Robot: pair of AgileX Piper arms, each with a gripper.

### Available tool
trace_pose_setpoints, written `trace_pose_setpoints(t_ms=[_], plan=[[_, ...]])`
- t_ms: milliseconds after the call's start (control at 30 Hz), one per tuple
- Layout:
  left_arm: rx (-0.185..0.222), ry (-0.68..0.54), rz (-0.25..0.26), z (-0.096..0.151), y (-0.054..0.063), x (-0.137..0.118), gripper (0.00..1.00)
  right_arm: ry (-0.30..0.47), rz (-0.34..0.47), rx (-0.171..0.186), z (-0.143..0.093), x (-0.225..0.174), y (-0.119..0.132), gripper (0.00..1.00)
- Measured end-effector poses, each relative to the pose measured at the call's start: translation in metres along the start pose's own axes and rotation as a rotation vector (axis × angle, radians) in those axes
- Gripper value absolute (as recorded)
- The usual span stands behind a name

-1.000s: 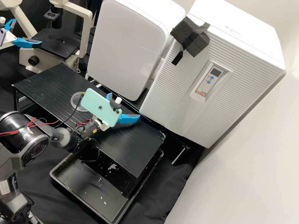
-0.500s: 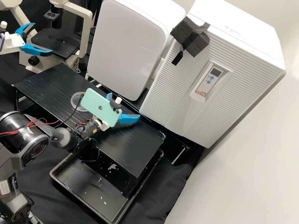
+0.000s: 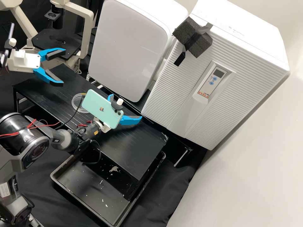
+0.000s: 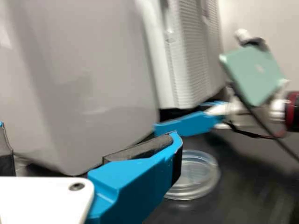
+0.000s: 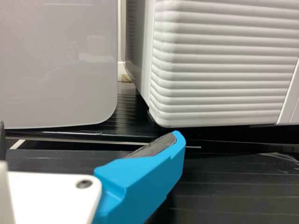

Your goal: Place the petri dish on the microscope

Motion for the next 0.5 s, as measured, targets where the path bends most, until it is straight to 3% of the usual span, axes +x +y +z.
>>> trace_pose_setpoints(t_ms=[100,267,500], plan=[[-0.017,-0.037,-0.030,0.011,-0.005,0.010,1.00,0.000,0.000,0.000,0.000,0.000,0.000,1.00],[-0.012,-0.117,-0.094,0.029,-0.019,0.028,1.00,0.000,0.000,0.000,0.000,0.000,0.000,1.00],[-0.031,-0.161,-0.186,0.039,-0.037,0.048,1.00,0.000,0.000,0.000,0.000,0.000,0.000,1.00]])
